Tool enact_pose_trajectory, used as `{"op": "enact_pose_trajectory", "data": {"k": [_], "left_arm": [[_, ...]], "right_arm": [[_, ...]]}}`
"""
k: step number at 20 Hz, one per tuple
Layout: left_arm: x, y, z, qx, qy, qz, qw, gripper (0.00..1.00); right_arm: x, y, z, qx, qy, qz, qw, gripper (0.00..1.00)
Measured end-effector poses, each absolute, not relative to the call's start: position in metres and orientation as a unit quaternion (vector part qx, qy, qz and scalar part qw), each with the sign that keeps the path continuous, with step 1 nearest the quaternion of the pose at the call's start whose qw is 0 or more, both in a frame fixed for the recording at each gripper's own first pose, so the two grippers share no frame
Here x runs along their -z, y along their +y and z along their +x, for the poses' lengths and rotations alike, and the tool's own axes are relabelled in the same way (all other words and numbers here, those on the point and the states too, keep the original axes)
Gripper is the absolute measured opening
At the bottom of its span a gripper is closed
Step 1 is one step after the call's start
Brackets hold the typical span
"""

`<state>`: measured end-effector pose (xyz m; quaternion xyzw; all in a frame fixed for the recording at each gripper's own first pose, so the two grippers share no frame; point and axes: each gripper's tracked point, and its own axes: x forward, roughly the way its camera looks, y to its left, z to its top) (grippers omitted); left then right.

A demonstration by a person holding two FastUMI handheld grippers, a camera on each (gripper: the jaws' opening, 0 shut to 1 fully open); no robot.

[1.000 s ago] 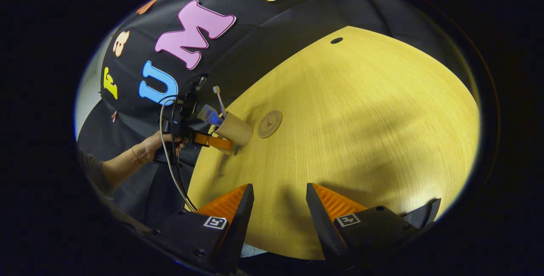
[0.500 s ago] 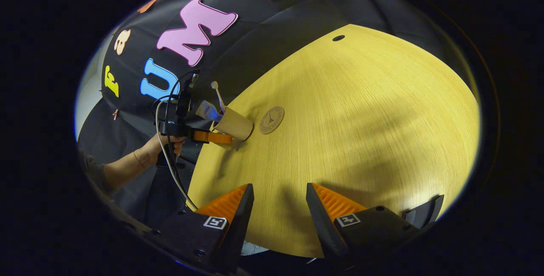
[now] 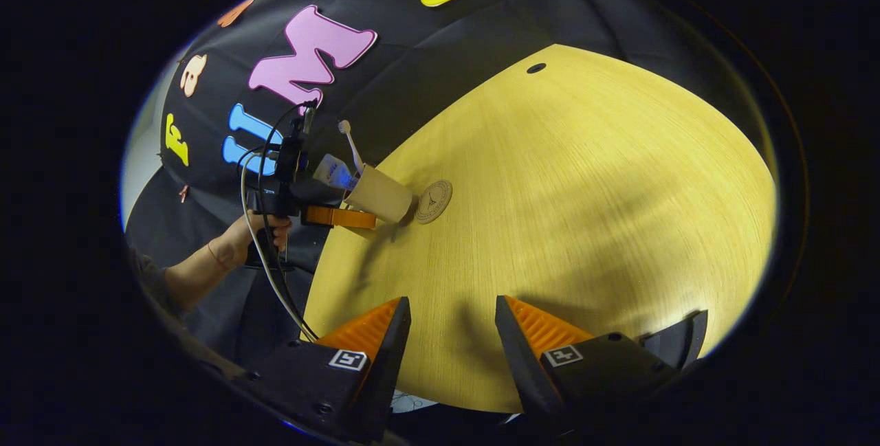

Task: Put the toothbrush and toothpaste on the desktop into the cup, then pick up the cup and place it on the coaster on the desktop.

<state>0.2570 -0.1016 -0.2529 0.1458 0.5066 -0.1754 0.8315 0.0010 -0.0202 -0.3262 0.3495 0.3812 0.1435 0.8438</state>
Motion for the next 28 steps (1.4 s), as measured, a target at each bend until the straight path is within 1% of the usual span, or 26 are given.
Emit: {"op": "enact_pose_trajectory", "data": {"k": [3, 9, 19, 20, 21, 22, 23, 28], "left_arm": [[0.258, -0.12, 0.261, 0.192, 0.507, 0.16, 0.825, 0.24], [0.265, -0.14, 0.264, 0.205, 0.511, 0.175, 0.816, 0.24], [0.272, -0.145, 0.264, 0.209, 0.515, 0.185, 0.811, 0.24], [0.273, -0.144, 0.264, 0.209, 0.517, 0.186, 0.809, 0.25], [0.272, -0.145, 0.264, 0.209, 0.517, 0.188, 0.808, 0.22], [0.272, -0.144, 0.265, 0.207, 0.515, 0.191, 0.809, 0.3], [0.271, -0.144, 0.266, 0.207, 0.511, 0.192, 0.812, 0.27], [0.262, -0.139, 0.265, 0.203, 0.502, 0.187, 0.82, 0.99]], "right_arm": [[0.328, -0.03, -0.002, -0.13, 0.381, 0.355, 0.844, 0.77], [0.33, -0.042, -0.003, -0.111, 0.38, 0.363, 0.843, 0.77], [0.331, -0.04, -0.003, -0.108, 0.384, 0.367, 0.84, 0.77], [0.331, -0.04, -0.002, -0.107, 0.384, 0.367, 0.84, 0.77], [0.33, -0.038, 0.0, -0.107, 0.384, 0.367, 0.84, 0.77], [0.329, -0.039, 0.0, -0.106, 0.384, 0.367, 0.84, 0.77], [0.329, -0.038, 0.002, -0.106, 0.384, 0.367, 0.841, 0.77], [0.323, -0.034, 0.004, -0.104, 0.382, 0.363, 0.843, 0.77]]}}
